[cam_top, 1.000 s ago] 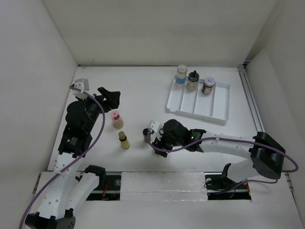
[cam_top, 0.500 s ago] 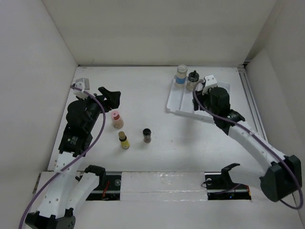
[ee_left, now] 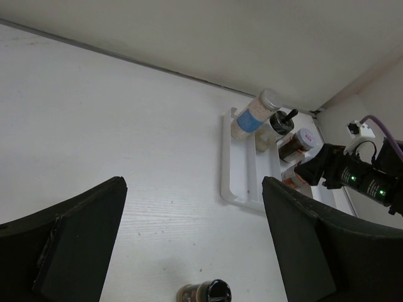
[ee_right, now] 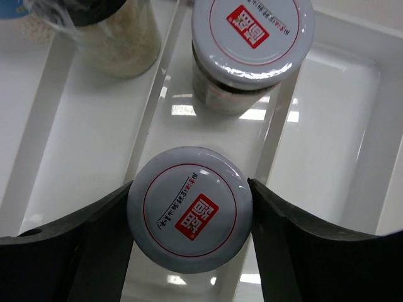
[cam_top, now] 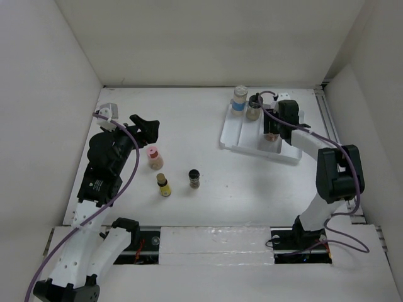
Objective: Organize the condiment bottles
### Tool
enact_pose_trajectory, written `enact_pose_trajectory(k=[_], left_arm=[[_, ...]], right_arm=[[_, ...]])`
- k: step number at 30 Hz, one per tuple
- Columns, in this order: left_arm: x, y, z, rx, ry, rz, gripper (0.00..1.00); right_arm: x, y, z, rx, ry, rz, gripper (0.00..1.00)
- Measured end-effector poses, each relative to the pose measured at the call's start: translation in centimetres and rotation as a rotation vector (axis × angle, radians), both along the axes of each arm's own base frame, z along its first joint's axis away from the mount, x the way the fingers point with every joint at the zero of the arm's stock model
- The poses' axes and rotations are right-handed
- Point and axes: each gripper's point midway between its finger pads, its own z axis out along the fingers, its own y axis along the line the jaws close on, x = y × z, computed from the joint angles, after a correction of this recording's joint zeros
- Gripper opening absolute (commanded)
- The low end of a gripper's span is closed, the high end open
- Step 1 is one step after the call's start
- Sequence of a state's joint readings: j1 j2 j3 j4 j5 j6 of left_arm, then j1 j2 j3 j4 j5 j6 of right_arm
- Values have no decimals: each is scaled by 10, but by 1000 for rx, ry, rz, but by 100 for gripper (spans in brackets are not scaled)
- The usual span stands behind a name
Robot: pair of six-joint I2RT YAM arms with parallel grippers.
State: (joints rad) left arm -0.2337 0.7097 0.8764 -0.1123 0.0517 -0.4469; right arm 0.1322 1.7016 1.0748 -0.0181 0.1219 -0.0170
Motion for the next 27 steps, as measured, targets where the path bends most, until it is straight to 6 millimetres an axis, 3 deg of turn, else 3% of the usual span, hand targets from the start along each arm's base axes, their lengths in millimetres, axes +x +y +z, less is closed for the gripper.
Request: enact_pose_trajectory(k=[4,8,11,13,14,17,19,21,24,27], left_arm=[[0,0,0,0,1,0,85],[3,-1,-4,3,12,0,85],[5,-1,-6,5,19,0,85],[5,-1,-5,4,19,0,85],[5,-1,-5,4,19,0,85],[5,-1,-5,5,19,2,85],[5,-1,-5,4,18,2,85],[5,-1,-5,4,17,2,85],[4,-1,-5,4,17,2,85],[4,-1,-5,4,16,2,85]], right_arm=[[12,-3,3,34,-30,-7,95],[14,-1,20,53,-73,-1,99],[5,11,59,68,-156,28,99],[-9,32,93,87,-237,83,99],[-19,52,110,103,-279,140,99],[-60,135,145,175,-376,398,99],[-100,194,139,223,-361,603,99],[-143,238,114,249,-293,783,99],[-199,276,70,249,-161,974,99],[-233,300,39,237,-65,1101,99]])
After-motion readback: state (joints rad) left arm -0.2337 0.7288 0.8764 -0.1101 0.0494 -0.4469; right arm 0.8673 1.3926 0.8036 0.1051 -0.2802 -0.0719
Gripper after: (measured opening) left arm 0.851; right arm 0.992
